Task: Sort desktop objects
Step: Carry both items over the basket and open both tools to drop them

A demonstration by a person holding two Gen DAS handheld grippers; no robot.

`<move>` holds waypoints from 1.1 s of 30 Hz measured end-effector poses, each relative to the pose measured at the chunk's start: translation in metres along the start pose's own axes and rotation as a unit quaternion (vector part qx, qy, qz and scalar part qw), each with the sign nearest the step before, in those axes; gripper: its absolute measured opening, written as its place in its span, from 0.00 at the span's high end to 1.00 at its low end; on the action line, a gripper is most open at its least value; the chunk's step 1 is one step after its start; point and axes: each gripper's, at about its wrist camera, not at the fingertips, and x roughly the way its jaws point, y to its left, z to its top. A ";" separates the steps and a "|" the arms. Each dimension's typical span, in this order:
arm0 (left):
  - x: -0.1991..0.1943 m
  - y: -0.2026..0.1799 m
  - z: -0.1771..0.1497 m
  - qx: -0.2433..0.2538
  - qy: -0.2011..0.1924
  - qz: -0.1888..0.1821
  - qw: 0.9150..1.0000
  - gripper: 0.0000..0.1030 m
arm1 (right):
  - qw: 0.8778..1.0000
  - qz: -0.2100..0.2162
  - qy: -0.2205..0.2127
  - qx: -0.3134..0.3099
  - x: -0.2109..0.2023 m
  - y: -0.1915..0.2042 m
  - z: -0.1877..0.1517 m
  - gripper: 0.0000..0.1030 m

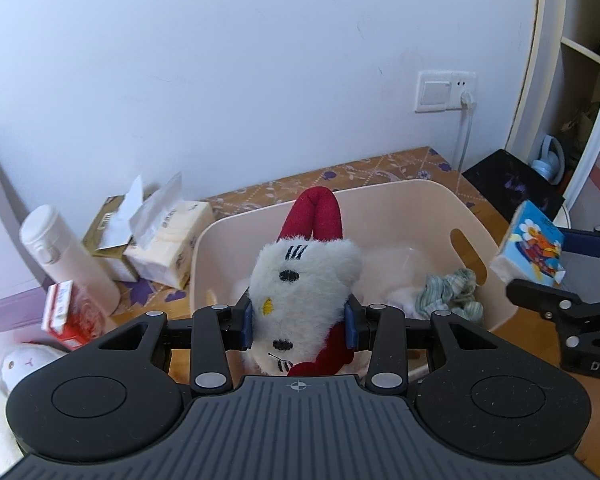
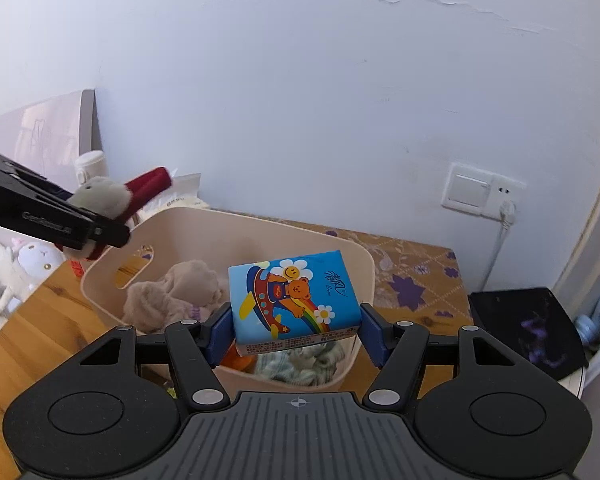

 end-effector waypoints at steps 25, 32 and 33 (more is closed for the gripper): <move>0.096 -0.038 0.008 0.020 0.073 0.002 0.997 0.58 | 0.994 0.036 0.095 -0.051 0.098 0.002 -0.005 0.39; 0.081 -0.034 0.009 0.004 0.046 0.022 0.999 0.27 | 0.995 0.023 0.085 -0.040 0.092 0.000 -0.007 0.29; 0.080 -0.033 0.009 0.005 0.047 0.027 0.999 0.26 | 0.996 0.022 0.084 -0.037 0.090 -0.001 -0.007 0.27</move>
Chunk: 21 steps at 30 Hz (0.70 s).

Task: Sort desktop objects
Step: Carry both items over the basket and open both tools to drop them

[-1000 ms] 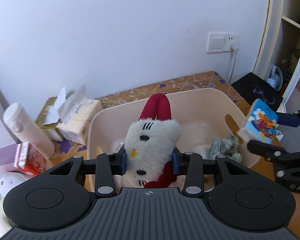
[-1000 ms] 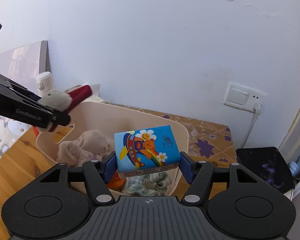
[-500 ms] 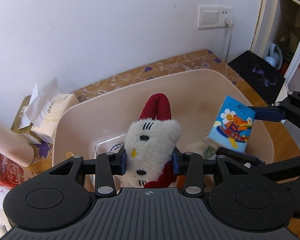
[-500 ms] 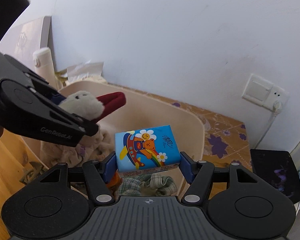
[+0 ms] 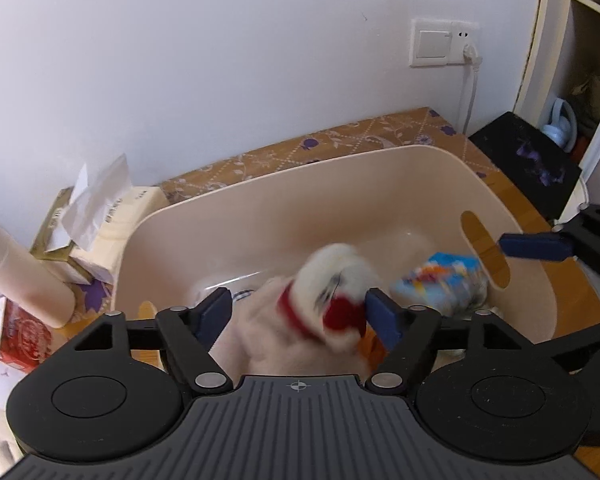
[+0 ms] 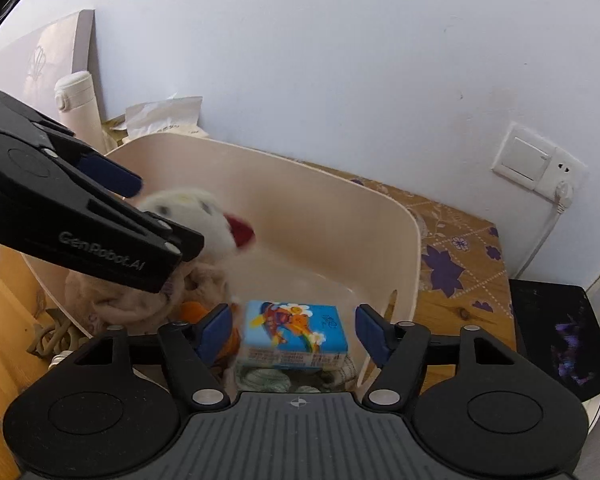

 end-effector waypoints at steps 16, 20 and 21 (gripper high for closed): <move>-0.043 0.018 -0.027 -0.023 -0.021 0.031 0.999 0.25 | 0.998 -0.018 -0.025 0.049 -0.047 0.005 -0.016 0.10; -0.057 0.021 -0.035 -0.027 -0.028 0.034 0.999 0.24 | 0.998 -0.024 -0.033 0.048 -0.061 0.011 -0.020 0.07; -0.060 0.021 -0.038 -0.028 -0.030 0.036 0.999 0.24 | 0.998 -0.025 -0.034 0.049 -0.065 0.012 -0.022 0.06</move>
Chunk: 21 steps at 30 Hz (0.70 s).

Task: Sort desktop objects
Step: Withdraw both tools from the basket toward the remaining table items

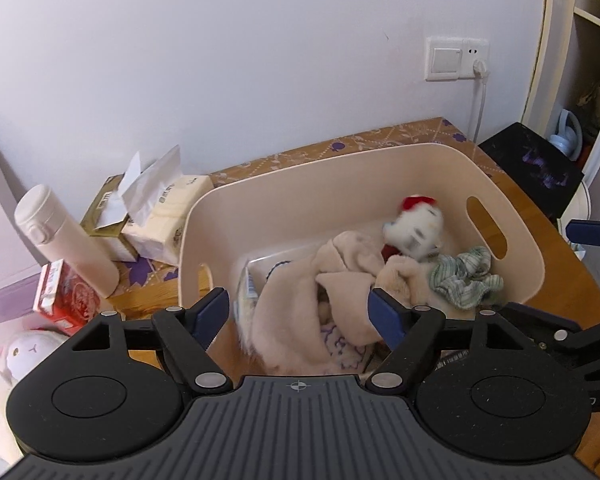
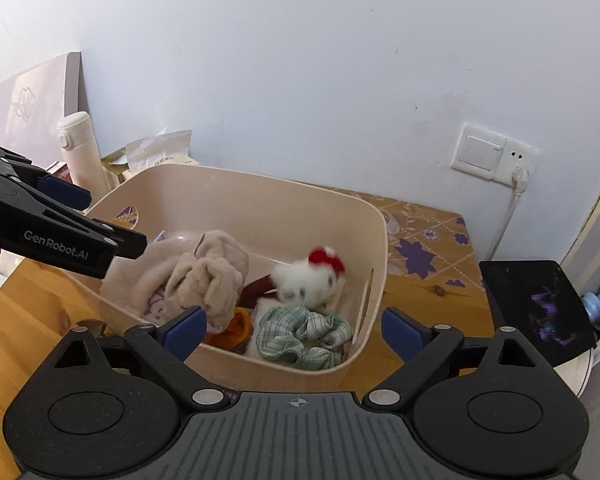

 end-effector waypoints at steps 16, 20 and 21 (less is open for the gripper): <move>-0.025 0.003 -0.055 -0.017 0.023 -0.003 1.000 0.23 | 0.999 -0.017 0.012 0.028 -0.030 0.014 -0.041 0.00; -0.026 0.002 -0.067 -0.017 0.031 -0.004 0.999 0.23 | 0.999 -0.019 0.025 0.031 -0.033 0.015 -0.053 0.00; -0.027 0.002 -0.069 -0.017 0.032 -0.004 0.999 0.23 | 0.999 -0.020 0.028 0.031 -0.033 0.015 -0.056 0.00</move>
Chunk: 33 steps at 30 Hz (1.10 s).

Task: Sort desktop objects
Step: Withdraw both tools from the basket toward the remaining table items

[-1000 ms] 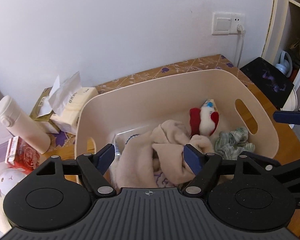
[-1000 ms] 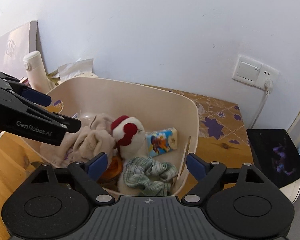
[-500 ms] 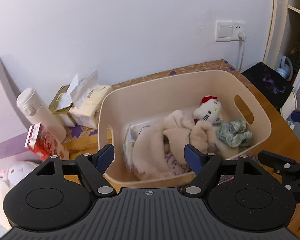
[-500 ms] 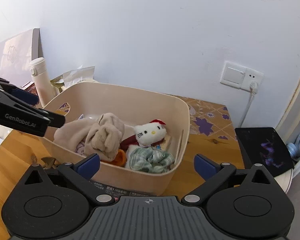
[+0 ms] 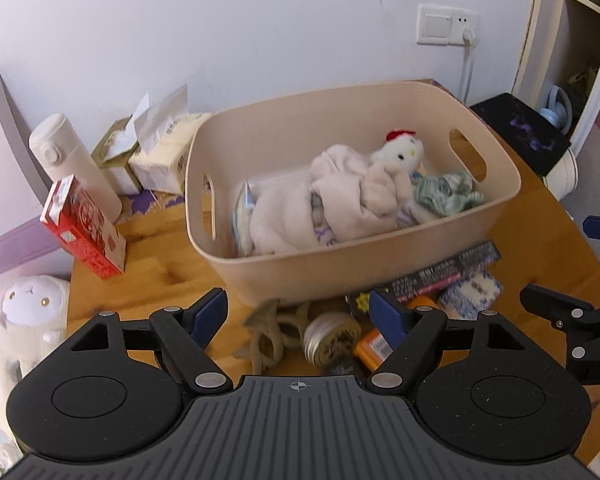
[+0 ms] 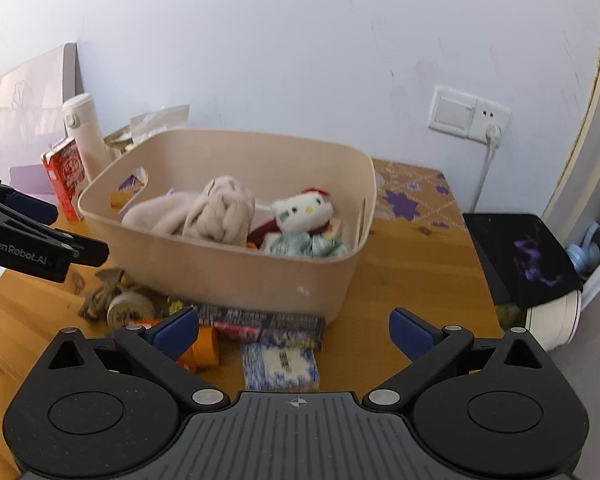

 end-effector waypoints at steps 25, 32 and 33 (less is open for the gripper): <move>0.033 -0.018 -0.065 -0.035 0.085 0.017 0.996 0.23 | 0.995 0.022 0.100 -0.001 0.025 -0.008 -0.060 0.00; 0.051 -0.018 -0.067 -0.077 0.099 0.011 0.992 0.23 | 0.992 0.038 0.121 -0.006 0.044 -0.009 -0.063 0.00; 0.053 -0.017 -0.067 -0.086 0.102 0.012 0.991 0.23 | 0.991 0.040 0.124 -0.008 0.047 -0.008 -0.063 0.00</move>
